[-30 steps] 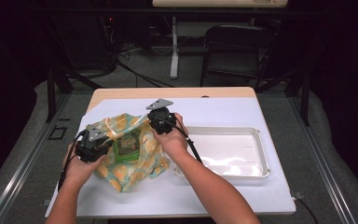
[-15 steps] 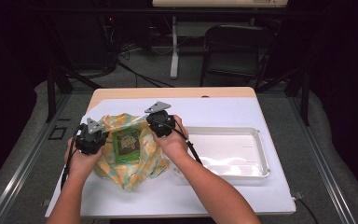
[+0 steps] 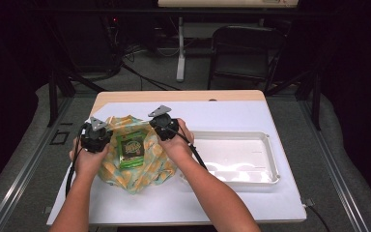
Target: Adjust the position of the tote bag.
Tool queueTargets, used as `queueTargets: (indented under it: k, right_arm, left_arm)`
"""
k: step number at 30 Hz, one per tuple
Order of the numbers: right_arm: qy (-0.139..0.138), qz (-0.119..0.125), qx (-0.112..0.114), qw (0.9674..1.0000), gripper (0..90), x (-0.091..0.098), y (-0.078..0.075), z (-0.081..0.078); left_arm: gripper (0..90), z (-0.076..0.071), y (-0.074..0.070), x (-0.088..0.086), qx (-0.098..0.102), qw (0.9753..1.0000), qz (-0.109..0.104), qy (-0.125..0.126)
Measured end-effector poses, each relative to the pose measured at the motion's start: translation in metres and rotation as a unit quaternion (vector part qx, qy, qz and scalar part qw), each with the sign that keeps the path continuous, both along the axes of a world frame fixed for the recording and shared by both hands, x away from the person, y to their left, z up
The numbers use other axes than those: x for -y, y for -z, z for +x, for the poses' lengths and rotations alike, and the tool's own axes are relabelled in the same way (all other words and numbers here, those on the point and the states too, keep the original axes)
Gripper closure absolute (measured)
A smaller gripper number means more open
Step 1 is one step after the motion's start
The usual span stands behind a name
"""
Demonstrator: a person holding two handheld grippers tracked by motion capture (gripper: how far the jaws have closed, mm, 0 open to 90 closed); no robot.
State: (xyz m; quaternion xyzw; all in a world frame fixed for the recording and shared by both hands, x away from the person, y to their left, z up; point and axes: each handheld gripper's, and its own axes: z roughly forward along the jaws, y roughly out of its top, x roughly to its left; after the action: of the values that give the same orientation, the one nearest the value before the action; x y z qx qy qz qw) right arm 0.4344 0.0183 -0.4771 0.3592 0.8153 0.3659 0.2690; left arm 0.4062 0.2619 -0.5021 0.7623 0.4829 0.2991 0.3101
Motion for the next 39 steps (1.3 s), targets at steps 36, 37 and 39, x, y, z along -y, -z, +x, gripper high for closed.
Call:
queueTargets:
  k: [36, 37, 39]
  right_arm:
    - [-0.077, 0.108, -0.025, 0.9909, 53.5, 0.017, -0.027, -0.034]
    - [-0.08, 0.103, -0.023, 0.9912, 53.0, 0.014, -0.026, -0.037]
    - [-0.087, 0.092, -0.017, 0.9918, 52.4, 0.007, -0.023, -0.04]
  left_arm:
    - [89.6, 0.004, 0.011, 0.002, -0.021, 0.9997, -0.001, 0.009]
    - [89.6, 0.003, 0.011, 0.002, -0.021, 0.9997, -0.001, 0.009]
    - [89.6, 0.003, 0.011, 0.003, -0.021, 0.9997, -0.002, 0.009]
